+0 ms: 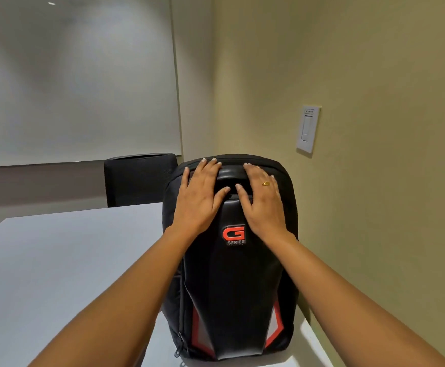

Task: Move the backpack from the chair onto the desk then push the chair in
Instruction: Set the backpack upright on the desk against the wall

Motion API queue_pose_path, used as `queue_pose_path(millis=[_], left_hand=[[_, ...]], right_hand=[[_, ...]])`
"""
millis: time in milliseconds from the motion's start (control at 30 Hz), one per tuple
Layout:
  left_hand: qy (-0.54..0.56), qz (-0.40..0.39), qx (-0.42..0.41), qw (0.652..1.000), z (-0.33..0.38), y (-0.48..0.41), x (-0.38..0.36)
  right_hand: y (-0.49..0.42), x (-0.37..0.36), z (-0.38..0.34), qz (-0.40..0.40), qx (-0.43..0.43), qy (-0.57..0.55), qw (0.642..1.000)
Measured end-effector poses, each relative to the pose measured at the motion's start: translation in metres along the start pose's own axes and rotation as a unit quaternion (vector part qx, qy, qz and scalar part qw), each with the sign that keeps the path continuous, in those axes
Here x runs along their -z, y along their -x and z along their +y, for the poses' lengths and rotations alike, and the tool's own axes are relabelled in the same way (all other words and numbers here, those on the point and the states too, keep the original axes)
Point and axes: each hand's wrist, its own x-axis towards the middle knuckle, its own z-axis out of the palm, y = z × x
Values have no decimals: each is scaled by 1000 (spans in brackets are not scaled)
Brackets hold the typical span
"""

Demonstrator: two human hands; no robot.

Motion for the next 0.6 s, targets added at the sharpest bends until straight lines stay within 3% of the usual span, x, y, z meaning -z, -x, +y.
queue_pose_path(millis=[333, 600], left_hand=[[-37, -21, -4, 999, -10, 12, -4], [-66, -80, 34, 994, -25, -16, 26]], right_hand=[[16, -15, 1, -24, -1, 62, 998], [60, -24, -19, -72, -170, 109, 977]])
